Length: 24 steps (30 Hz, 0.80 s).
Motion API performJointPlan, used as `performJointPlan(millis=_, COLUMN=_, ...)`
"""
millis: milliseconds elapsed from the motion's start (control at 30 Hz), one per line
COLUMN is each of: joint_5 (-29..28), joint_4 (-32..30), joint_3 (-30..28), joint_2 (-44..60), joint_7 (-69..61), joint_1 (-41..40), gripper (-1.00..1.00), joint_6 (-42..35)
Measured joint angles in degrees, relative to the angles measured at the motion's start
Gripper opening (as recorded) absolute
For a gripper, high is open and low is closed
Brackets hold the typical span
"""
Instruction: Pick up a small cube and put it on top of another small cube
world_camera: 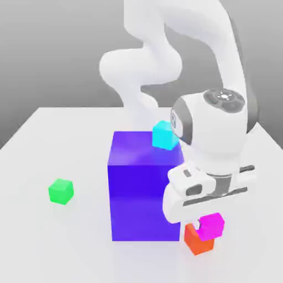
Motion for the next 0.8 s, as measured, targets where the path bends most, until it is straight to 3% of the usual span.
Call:
performJointPlan(millis=167, joint_5=5.2, joint_4=-1.5, joint_3=-6.74, joint_2=-3.23, joint_7=-1.25, joint_1=-8.59, gripper=-1.0, joint_6=-2.67)
performJointPlan(millis=333, joint_5=9.29, joint_4=-4.75, joint_3=-13.79, joint_2=-7.81, joint_7=-1.55, joint_1=-24.11, gripper=-1.0, joint_6=-6.09)
performJointPlan(millis=467, joint_5=10.42, joint_4=-7.62, joint_3=-16.0, joint_2=-10.72, joint_7=-1.14, joint_1=-34.13, gripper=-1.0, joint_6=-7.88)
performJointPlan(millis=800, joint_5=-3.14, joint_4=-17.3, joint_3=-16.16, joint_2=-19.64, joint_7=6.82, joint_1=-41.18, gripper=-1.0, joint_6=-3.89)
